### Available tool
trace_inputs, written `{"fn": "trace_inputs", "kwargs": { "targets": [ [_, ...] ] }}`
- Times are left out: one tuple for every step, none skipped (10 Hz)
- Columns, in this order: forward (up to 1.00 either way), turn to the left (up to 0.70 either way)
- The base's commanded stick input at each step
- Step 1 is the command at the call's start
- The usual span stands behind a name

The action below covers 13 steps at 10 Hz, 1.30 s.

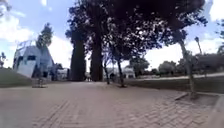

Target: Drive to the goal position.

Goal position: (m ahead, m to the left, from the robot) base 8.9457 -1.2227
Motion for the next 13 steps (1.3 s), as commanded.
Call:
{"fn": "trace_inputs", "kwargs": {
  "targets": [
    [1.0,0.0],
    [1.0,0.0],
    [1.0,0.0],
    [1.0,0.0],
    [1.0,0.0],
    [1.0,0.0],
    [1.0,0.0],
    [1.0,0.05],
    [1.0,0.22],
    [1.0,0.4],
    [1.0,0.4],
    [1.0,0.33],
    [1.0,0.21]
  ]
}}
